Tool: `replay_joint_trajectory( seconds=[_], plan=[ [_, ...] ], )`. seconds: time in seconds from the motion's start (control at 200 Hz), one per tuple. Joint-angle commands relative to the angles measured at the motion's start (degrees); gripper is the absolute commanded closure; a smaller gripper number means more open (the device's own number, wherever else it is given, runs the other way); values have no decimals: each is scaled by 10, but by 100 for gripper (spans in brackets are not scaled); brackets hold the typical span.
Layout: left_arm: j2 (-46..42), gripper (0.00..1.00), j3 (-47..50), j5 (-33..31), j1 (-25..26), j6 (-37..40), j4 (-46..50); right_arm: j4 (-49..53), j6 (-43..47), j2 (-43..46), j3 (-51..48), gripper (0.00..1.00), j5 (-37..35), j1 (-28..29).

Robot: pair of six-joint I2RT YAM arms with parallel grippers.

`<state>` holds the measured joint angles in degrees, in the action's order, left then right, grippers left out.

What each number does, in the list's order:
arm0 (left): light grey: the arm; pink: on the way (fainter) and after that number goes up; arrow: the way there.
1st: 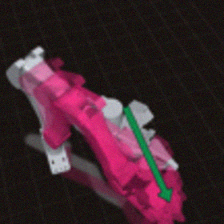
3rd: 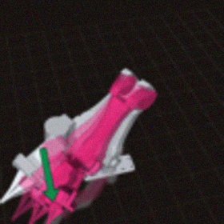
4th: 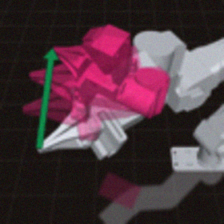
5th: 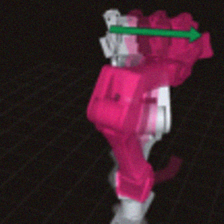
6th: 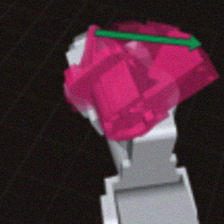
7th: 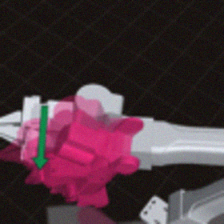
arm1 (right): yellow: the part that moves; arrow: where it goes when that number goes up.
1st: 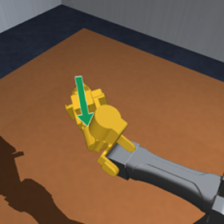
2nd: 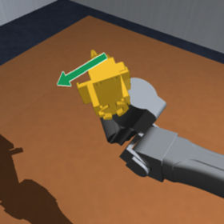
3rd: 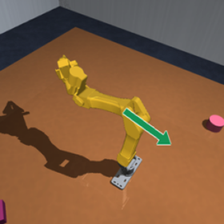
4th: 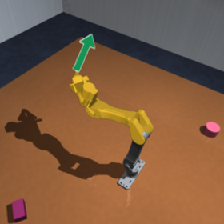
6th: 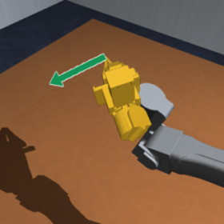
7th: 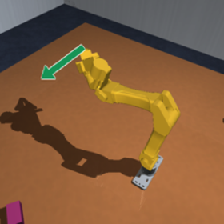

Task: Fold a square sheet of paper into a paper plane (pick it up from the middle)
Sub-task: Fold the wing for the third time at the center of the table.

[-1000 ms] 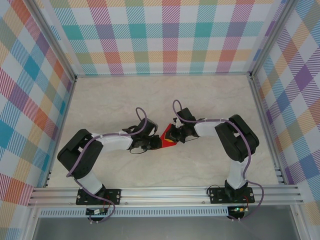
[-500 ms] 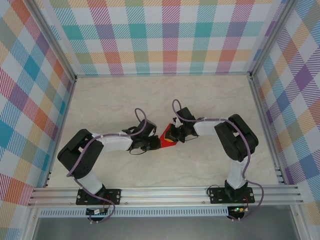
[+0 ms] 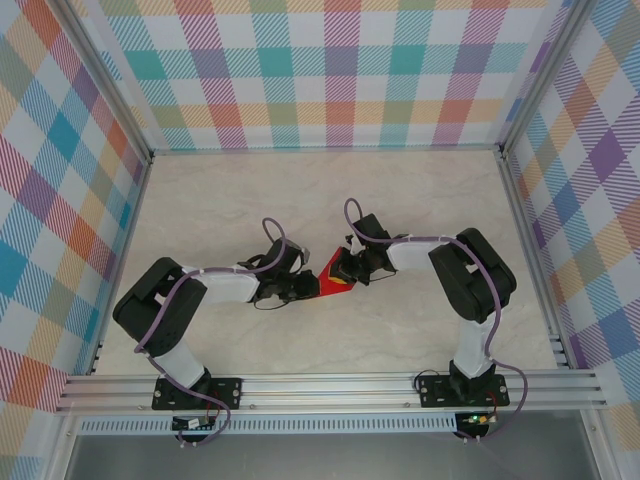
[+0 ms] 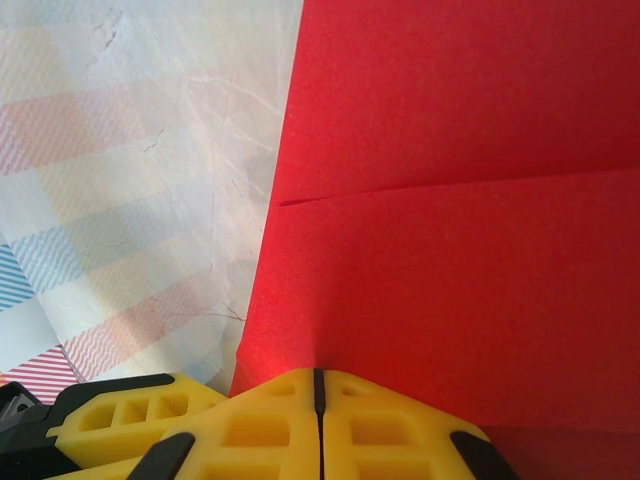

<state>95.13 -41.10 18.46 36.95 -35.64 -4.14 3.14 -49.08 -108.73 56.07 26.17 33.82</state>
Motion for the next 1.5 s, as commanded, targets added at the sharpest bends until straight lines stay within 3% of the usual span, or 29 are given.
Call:
replay_joint_trajectory(
  seconds=[0.0,0.59,1.12,1.385,1.495],
  plan=[
    [10,84,23,-4,-22,-6,16,58,-3,-44,-9,94,-66,1],
    [-16,85,51,-12,-41,13,95,115,-8,-62,11,94,-92,1],
    [-48,94,53,9,-40,44,137,133,-9,-67,18,94,-100,0],
    [-64,95,33,-67,-40,58,196,137,-9,-70,22,95,-100,0],
    [-95,95,31,-70,-40,55,195,137,-9,-71,24,95,-99,0]
  ],
)
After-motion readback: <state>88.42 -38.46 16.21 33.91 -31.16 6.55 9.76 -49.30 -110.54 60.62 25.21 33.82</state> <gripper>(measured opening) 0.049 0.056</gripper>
